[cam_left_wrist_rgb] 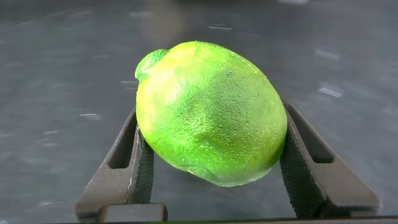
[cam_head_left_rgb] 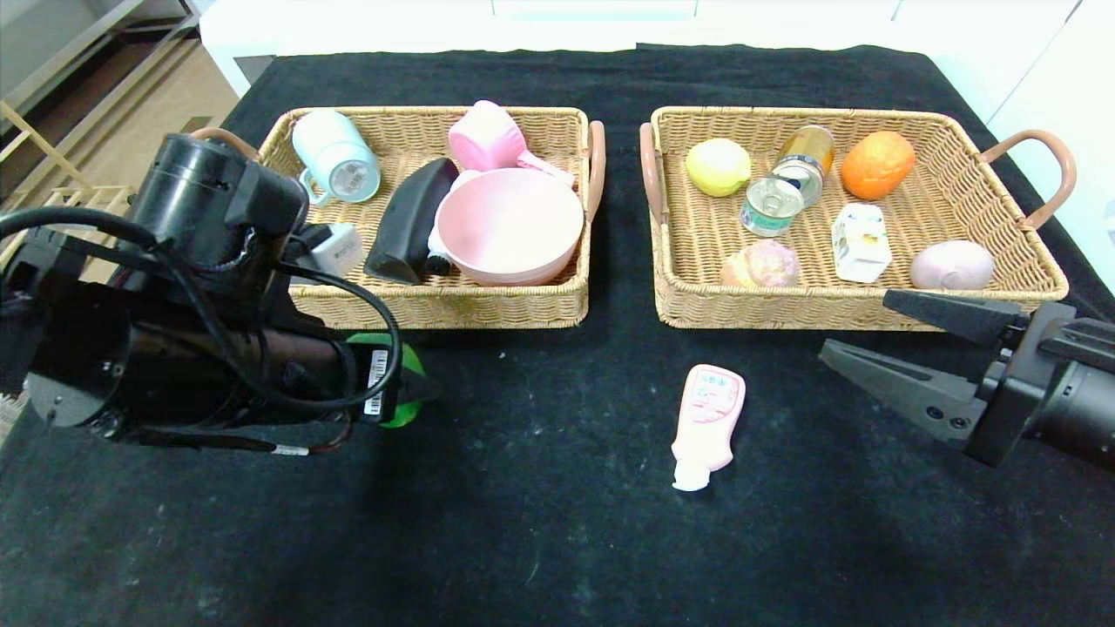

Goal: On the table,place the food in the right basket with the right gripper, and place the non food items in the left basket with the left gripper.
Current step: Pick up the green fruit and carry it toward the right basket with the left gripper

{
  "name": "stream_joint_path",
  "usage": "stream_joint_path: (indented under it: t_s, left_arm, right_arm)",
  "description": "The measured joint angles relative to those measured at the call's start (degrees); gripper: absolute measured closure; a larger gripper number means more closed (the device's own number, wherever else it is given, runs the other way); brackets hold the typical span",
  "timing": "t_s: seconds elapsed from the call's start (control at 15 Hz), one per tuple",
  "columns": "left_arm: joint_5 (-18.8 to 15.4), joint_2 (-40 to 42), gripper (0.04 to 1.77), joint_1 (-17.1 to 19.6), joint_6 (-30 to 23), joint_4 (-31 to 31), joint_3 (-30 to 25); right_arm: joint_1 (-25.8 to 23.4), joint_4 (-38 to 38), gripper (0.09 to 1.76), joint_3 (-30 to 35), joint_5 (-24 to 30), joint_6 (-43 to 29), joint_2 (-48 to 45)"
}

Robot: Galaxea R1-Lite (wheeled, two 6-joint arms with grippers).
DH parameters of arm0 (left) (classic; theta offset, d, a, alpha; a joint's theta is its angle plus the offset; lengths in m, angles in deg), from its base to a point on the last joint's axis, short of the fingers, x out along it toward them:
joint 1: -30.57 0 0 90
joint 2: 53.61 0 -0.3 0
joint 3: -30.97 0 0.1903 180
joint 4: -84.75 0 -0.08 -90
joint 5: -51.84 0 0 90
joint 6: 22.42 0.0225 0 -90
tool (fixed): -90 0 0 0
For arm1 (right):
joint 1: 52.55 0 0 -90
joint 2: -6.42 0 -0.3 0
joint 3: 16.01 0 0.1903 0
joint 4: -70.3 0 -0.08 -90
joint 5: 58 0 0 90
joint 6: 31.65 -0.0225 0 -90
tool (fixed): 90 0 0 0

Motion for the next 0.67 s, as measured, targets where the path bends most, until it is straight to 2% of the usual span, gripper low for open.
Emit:
stream_joint_path:
  t_s: [0.33,0.67]
  left_arm:
    - [0.33,-1.32,0.64,-10.84,0.09,-1.82,1.60]
    - [2.91,-8.52,0.64,-17.97,0.35,-2.10,6.31]
  right_arm:
    - [-0.02,0.00,0.14,-0.07,0.00,-0.02,-0.02]
    - [-0.06,0.00,0.14,-0.18,0.02,-0.04,-0.16]
